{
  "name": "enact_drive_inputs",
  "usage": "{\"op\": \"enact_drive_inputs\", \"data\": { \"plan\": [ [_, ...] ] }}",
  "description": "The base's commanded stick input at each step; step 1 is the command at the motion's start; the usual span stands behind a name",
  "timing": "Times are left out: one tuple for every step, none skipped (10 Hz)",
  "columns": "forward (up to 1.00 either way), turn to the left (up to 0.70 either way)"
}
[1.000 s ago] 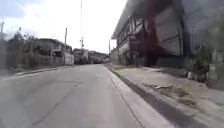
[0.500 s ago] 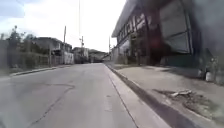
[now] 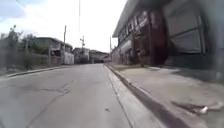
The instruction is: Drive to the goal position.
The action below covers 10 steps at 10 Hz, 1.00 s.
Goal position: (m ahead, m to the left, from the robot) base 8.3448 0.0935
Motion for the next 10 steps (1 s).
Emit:
{"op": "enact_drive_inputs", "data": {
  "plan": [
    [1.0,0.0],
    [1.0,0.0],
    [1.0,0.0],
    [1.0,0.0],
    [1.0,0.0],
    [1.0,0.0],
    [1.0,0.0],
    [1.0,0.0],
    [1.0,0.0],
    [0.24,0.0]
  ]
}}
